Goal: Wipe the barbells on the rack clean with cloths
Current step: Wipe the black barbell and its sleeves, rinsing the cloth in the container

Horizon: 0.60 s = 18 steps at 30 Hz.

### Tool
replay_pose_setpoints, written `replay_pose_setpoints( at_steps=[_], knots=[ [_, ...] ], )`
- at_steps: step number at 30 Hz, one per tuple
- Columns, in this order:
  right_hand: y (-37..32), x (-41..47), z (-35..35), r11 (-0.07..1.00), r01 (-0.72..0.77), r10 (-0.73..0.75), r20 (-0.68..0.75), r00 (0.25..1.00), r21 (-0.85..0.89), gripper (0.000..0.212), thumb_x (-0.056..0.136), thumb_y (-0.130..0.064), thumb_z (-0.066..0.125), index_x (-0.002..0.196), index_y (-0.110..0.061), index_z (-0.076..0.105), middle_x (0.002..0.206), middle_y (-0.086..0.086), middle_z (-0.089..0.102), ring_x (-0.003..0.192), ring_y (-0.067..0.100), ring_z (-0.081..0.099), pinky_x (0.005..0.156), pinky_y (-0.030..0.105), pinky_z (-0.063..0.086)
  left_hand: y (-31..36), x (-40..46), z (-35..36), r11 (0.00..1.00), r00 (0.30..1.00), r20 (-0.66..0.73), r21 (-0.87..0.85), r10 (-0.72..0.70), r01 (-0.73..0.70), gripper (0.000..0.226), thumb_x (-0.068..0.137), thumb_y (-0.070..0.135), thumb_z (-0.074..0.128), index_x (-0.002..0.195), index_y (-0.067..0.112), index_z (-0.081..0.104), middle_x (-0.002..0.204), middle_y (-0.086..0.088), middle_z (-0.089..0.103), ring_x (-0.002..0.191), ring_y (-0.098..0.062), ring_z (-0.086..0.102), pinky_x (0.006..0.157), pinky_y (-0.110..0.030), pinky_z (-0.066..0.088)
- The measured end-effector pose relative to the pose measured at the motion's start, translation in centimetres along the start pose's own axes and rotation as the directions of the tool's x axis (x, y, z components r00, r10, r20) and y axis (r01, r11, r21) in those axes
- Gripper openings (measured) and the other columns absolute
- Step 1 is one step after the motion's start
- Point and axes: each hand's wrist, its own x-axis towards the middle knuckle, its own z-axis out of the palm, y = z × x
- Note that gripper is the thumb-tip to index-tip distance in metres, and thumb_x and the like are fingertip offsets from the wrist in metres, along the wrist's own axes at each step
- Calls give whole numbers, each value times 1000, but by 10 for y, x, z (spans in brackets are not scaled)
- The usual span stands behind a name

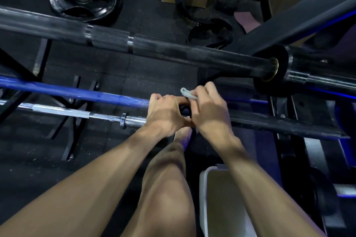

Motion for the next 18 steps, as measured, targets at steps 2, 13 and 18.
replay_pose_setpoints(
  at_steps=[2, 13, 18],
  knots=[
    [14, 4, -5, 996, -90, 91, -39, 995, 22, 17, 95, -22, 59, 89, -7, 60, 95, 12, 53, 75, 29, 52, 66, 37, 32, 1, 0, 1, 1000, 1000, -5, 0, -3, 3, 43, 61, 73, 79, 92, 44, 72, 79, 22, 68, 72, 10, 42, 95, -33, 32],
    [25, -8, -50, 966, -152, 169, -67, 983, 209, 31, 89, -2, 57, 115, -18, 63, 111, -11, 57, 101, 9, 56, 89, 22, 44, -2, 0, 1, 997, 1000, -3, 78, 8, -8, 59, 63, 85, 69, 109, 47, 67, 87, 24, 62, 77, 5, 38, 94, -30, 27],
    [20, -26, -35, 983, 93, -90, -21, 996, 160, 26, 88, -1, 65, 112, -11, 65, 113, 2, 59, 105, 17, 55, 89, 16, 37, -1, 1, 2, 998, 1000, 4, 58, 7, -7, 43, 76, 82, 57, 90, 42, 64, 72, 22, 56, 80, -2, 49, 91, -35, 27]
  ],
)
